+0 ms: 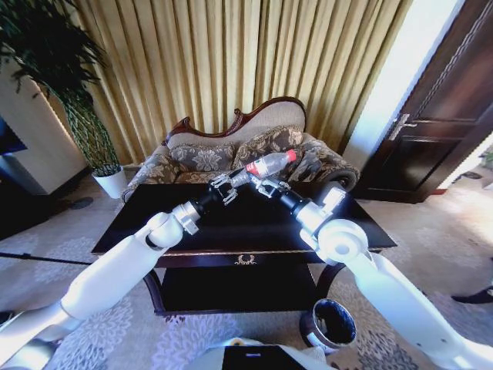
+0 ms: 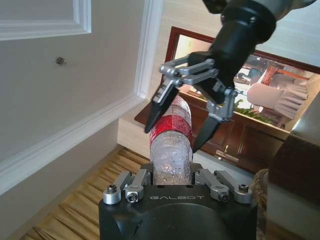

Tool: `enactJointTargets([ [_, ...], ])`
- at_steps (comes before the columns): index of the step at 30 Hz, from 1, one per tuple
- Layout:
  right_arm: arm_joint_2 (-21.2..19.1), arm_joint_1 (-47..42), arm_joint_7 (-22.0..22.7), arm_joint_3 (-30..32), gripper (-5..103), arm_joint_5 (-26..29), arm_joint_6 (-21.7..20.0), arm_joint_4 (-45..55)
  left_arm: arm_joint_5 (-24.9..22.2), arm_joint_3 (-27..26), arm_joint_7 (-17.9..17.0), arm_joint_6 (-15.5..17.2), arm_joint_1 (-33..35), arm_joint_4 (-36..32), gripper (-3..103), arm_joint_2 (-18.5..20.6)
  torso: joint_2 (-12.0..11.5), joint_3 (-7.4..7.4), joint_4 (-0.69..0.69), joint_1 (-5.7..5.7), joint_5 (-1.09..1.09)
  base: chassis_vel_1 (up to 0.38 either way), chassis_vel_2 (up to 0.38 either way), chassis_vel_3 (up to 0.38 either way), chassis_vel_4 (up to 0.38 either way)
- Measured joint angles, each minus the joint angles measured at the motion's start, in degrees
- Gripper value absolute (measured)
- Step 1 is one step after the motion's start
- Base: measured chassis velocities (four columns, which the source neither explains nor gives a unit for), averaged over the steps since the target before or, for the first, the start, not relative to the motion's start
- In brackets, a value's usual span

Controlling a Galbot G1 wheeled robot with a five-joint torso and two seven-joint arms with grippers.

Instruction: Move to the front of the table and place the trash on the table into the trash bin.

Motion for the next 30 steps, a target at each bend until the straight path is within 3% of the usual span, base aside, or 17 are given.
enactJointTargets([
  [9, -0.1, -0.3, -1.1, 0.2, 101, -0.4, -0.3, 0.2, -0.5, 2.4, 0.2, 1.0, 0.0, -0.9, 33, -0.4, 0.0, 0.00, 0.00, 0.00, 0.00, 0.000, 0.000, 0.000, 0.000],
  [13, -0.6, -1.2, -2.1, 1.1, 81, -0.9, -0.6, 0.3, -0.9, 2.7, 0.2, 1.0, 0.3, -0.8, 32, -0.4, 0.0, 0.00, -0.01, 0.00, 0.01, 0.000, 0.000, 0.000, 0.000],
  [15, -0.7, -1.3, -2.3, 1.3, 81, -0.9, -0.7, 0.4, -1.0, 2.7, 0.2, 1.0, 0.5, -0.8, 32, -0.4, 0.0, 0.00, -0.01, 0.00, 0.01, 0.000, 0.000, 0.000, 0.000],
  [18, -0.7, -1.5, -2.6, 1.7, 64, -1.0, -0.8, 0.4, -0.9, 2.8, 0.2, 1.0, 1.0, -0.9, 31, -0.2, 0.0, 0.00, 0.00, 0.00, 0.00, 0.000, 0.000, 0.000, 0.000],
  [22, -0.6, -1.5, -2.7, 1.7, 54, -1.0, -0.9, 0.4, -0.1, 3.8, -2.4, 1.6, 1.2, -0.9, 27, 0.0, 0.0, 0.00, 0.00, 0.00, 0.00, 0.000, 0.000, 0.000, 0.000],
  [27, -0.7, -1.5, -2.8, 1.9, 40, -1.5, -0.9, 0.2, 0.4, 4.2, -3.2, 2.5, 1.4, -0.9, 47, 0.0, 0.0, 0.00, 0.00, 0.00, 0.01, 0.000, 0.000, 0.000, 0.000],
  [28, -0.7, -1.5, -2.8, 1.9, 40, -1.5, -0.9, 0.2, 0.4, 4.2, -3.2, 2.5, 1.4, -0.9, 47, 0.0, 0.0, 0.00, 0.00, 0.00, 0.01, 0.000, 0.000, 0.000, 0.000],
  [30, -0.8, -1.5, -2.9, 2.1, 33, -1.9, -0.9, 0.2, -0.5, 5.0, -3.6, 2.6, 1.4, -0.8, 58, -0.1, 0.0, 0.00, 0.00, 0.00, 0.00, 0.000, 0.000, 0.000, 0.000],
])
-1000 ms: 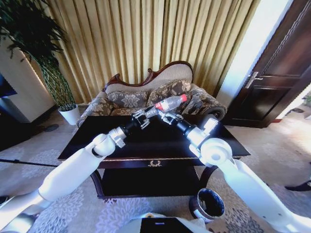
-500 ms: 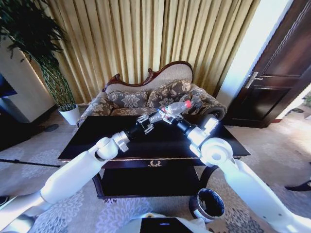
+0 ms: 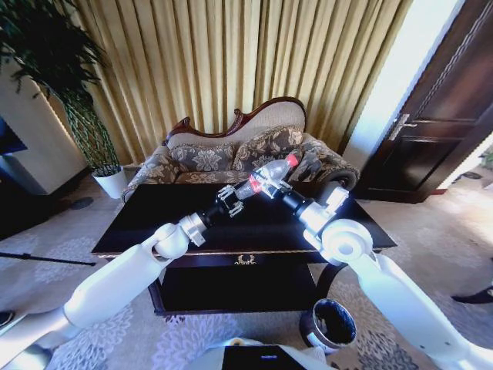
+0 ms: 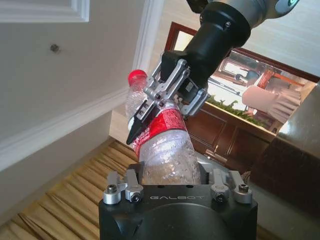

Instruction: Move to the front of the table and place the trash on the table into the trash bin.

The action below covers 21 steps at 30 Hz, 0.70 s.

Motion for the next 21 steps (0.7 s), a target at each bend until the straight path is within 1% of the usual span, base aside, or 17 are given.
enactJointTargets([
  [1, -0.1, 0.0, 0.0, 0.1, 33, -0.1, 0.0, 0.0, -0.6, 0.3, -0.3, 0.2, 0.0, 0.0, 58, 0.0, 0.0, 0.00, 0.00, 0.00, 0.00, 0.000, 0.000, 0.000, 0.000],
  [3, -0.2, 0.0, 0.0, 0.6, 27, -0.5, 0.0, -0.2, -2.6, 1.2, -0.8, 0.8, 0.0, -0.2, 69, -0.2, 0.0, 0.00, 0.00, 0.00, 0.00, 0.000, 0.000, 0.000, 0.000],
  [4, -0.2, 0.0, 0.0, 0.6, 27, -0.5, 0.0, -0.2, -2.6, 1.2, -0.8, 0.8, 0.0, -0.2, 69, -0.2, 0.0, 0.00, 0.00, 0.00, 0.00, 0.000, 0.000, 0.000, 0.000],
  [6, -0.3, -0.3, 0.0, 1.0, 21, -2.3, 0.0, -1.1, -6.7, 1.8, -2.0, 1.7, -0.2, -0.4, 79, -0.4, 0.0, 0.00, 0.00, 0.00, 0.00, 0.000, 0.000, 0.000, 0.000],
  [7, -0.3, -1.0, 0.0, 1.8, 20, -4.8, 0.2, -1.8, -11.3, 1.8, -3.3, 3.3, -0.1, -1.1, 85, -0.4, 0.0, 0.00, 0.00, 0.00, 0.00, 0.000, 0.000, 0.000, 0.000],
  [8, -0.5, -1.5, 0.1, 2.3, 20, -6.1, 0.1, -2.3, -14.3, 1.3, -4.6, 5.0, 0.1, -1.8, 85, -0.4, 0.0, 0.00, 0.00, 0.00, -0.02, 0.000, 0.000, 0.000, 0.000],
  [9, -0.5, -1.5, 0.1, 2.3, 20, -6.1, 0.1, -2.3, -14.3, 1.3, -4.6, 5.0, 0.1, -1.8, 85, -0.4, 0.0, 0.00, 0.00, 0.00, -0.02, 0.000, 0.000, 0.000, 0.000],
  [10, -0.6, -2.8, 0.1, 3.4, 20, -9.0, 0.1, -3.0, -18.9, 0.2, -6.4, 7.7, 0.6, -3.0, 90, -0.3, 0.0, 0.00, 0.00, 0.00, 0.03, 0.000, 0.000, 0.000, 0.000],
  [11, -0.9, -4.4, 0.1, 5.0, 20, -12.7, 0.2, -3.9, -23.7, -1.6, -8.7, 10.6, 1.4, -4.0, 95, -0.1, 0.0, 0.00, 0.00, 0.00, 0.00, 0.000, 0.000, 0.000, 0.000],
  [12, -1.0, -5.2, 0.2, 5.6, 20, -14.5, 0.4, -4.3, -25.4, -2.6, -9.6, 11.6, 1.9, -4.2, 99, 0.0, 0.0, 0.00, 0.00, 0.00, 0.01, 0.000, 0.000, 0.000, 0.000],
  [13, -1.0, -5.2, 0.2, 5.6, 20, -14.5, 0.4, -4.3, -25.4, -2.6, -9.6, 11.6, 1.9, -4.2, 99, 0.0, 0.0, 0.00, 0.00, 0.00, 0.01, 0.000, 0.000, 0.000, 0.000],
  [14, -1.2, -7.2, 0.5, 6.9, 20, -18.5, 1.1, -5.3, -28.9, -5.8, -11.2, 14.0, 3.3, -4.5, 99, 0.0, 0.0, 0.00, -0.01, 0.00, 0.01, 0.000, 0.000, 0.000, 0.000],
  [16, -1.3, -10.4, 2.1, 8.6, 20, -23.2, 2.1, -6.3, -33.3, -10.6, -13.1, 15.7, 5.7, -3.9, 100, 0.2, 0.0, 0.00, -0.01, 0.00, 0.02, 0.000, 0.000, 0.000, 0.000],
  [17, -1.2, -11.6, 2.7, 9.1, 20, -24.9, 2.6, -6.5, -34.6, -12.7, -13.8, 15.9, 7.0, -3.4, 100, 0.3, 0.0, 0.00, -0.01, 0.00, 0.01, 0.000, 0.000, 0.000, 0.000],
  [18, -1.2, -11.6, 2.7, 9.1, 20, -24.9, 2.6, -6.5, -34.6, -12.7, -13.8, 15.9, 7.0, -3.4, 100, 0.3, 0.0, 0.00, -0.01, 0.00, 0.01, 0.000, 0.000, 0.000, 0.000],
  [20, -1.0, -14.9, 4.7, 10.3, 20, -30.5, 3.7, -6.6, -35.8, -19.3, -14.9, 16.6, 10.9, -2.6, 100, 0.3, 0.0, 0.00, 0.00, 0.00, -0.01, 0.000, 0.000, 0.000, 0.000],
  [21, -1.0, -14.9, 4.7, 10.3, 20, -30.5, 3.7, -6.6, -35.8, -19.3, -14.9, 16.6, 10.9, -2.6, 100, 0.3, 0.0, 0.00, 0.00, 0.00, -0.01, 0.000, 0.000, 0.000, 0.000],
])
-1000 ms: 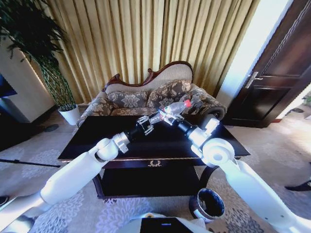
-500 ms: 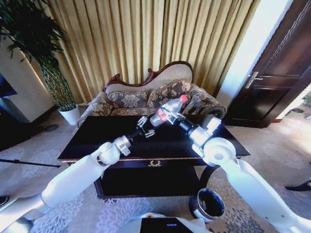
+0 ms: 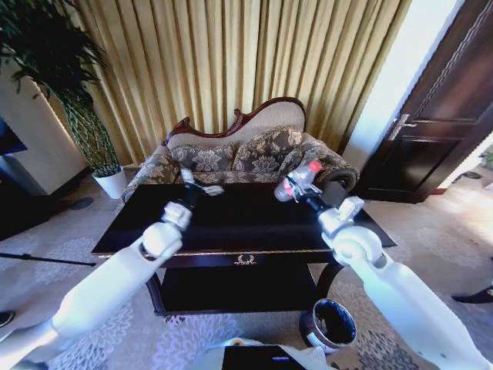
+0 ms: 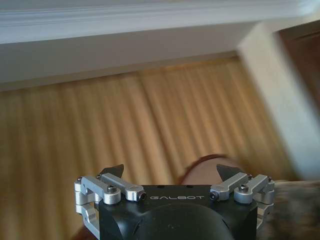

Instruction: Move to the front of the table and place the trash on the table into the trash bin.

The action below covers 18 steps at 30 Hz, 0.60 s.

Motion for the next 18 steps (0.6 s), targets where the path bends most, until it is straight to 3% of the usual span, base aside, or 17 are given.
enactJointTargets([
  [3, -0.1, -2.1, 2.3, 1.3, 20, -3.7, 0.3, 0.3, -1.6, -9.5, -1.9, 3.9, 5.1, -1.3, 100, -0.2, 0.0, 0.00, 0.00, 0.00, 0.00, 0.000, 0.000, 0.000, 0.000],
  [4, -0.1, -2.1, 2.3, 1.3, 20, -3.7, 0.3, 0.3, -1.6, -9.5, -1.9, 3.9, 5.1, -1.3, 100, -0.2, 0.0, 0.00, 0.00, 0.00, 0.00, 0.000, 0.000, 0.000, 0.000],
  [7, -1.1, -4.2, 3.6, 3.0, 20, -3.7, 0.0, 1.6, -4.1, -18.6, -4.3, 9.2, 10.7, -5.1, 100, -0.9, 0.0, 0.00, 0.01, 0.00, 0.01, 0.000, 0.000, 0.000, 0.000],
  [8, -1.1, -4.2, 3.6, 3.0, 20, -3.7, 0.0, 1.6, -4.1, -18.6, -4.3, 9.2, 10.7, -5.1, 100, -0.9, 0.0, 0.00, 0.01, 0.00, 0.01, 0.000, 0.000, 0.000, 0.000],
  [13, -1.5, -9.7, 5.0, 8.5, 20, -3.1, -1.7, 5.8, -10.4, -29.6, -8.1, 17.3, 21.0, -12.7, 100, -2.6, 0.0, -0.01, 0.01, -0.01, 0.00, 0.000, 0.000, 0.000, 0.000],
  [18, -0.4, -13.7, 5.1, 12.0, 20, -3.2, -1.9, 8.8, -11.6, -33.3, -8.4, 18.2, 23.8, -14.6, 100, -2.9, 0.0, -0.01, 0.00, 0.00, 0.00, 0.000, 0.000, 0.000, 0.000],
])
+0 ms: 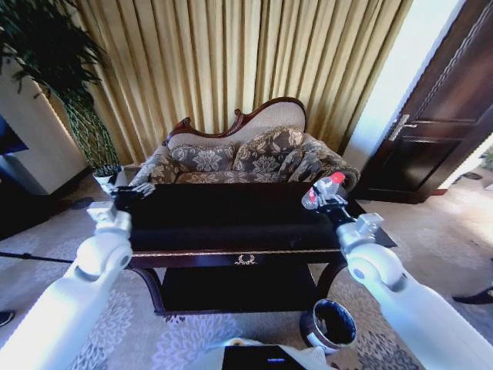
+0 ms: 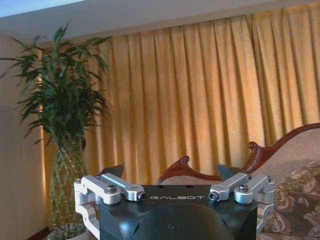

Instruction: Move to the front of the table and place the trash on the table into the trash bin.

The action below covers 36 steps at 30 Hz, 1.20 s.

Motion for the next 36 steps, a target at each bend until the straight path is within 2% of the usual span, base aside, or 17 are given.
enactJointTargets([
  [8, 2.4, -6.3, -0.1, 4.3, 20, -0.9, 0.0, 4.3, -0.3, -1.4, 0.4, 1.1, 3.5, -3.6, 100, -0.6, 0.0, 0.01, 0.00, 0.02, 0.00, 0.054, -0.066, -0.064, 0.076],
  [21, 3.7, -7.4, -0.1, 3.3, 20, -2.9, 0.3, 4.8, 0.3, -0.7, 0.9, 1.2, 4.2, -4.1, 100, -0.9, 0.0, -0.01, 0.00, -0.03, 0.00, 0.168, -0.172, -0.175, 0.191],
  [27, 5.5, -8.8, -0.1, 2.6, 20, -5.3, 0.4, 1.8, 1.8, -0.2, 2.1, 0.9, 4.9, -3.7, 100, -2.1, 0.0, 0.00, 0.02, -0.03, 0.00, 0.024, -0.017, -0.035, 0.033],
  [36, 10.5, -16.3, 0.0, 7.6, 20, -11.1, -0.5, -7.0, 2.4, 0.9, 2.8, 0.8, 5.3, -3.6, 100, -4.3, 0.0, 0.01, -0.01, 0.01, 0.00, 0.000, 0.000, 0.000, 0.000],
])
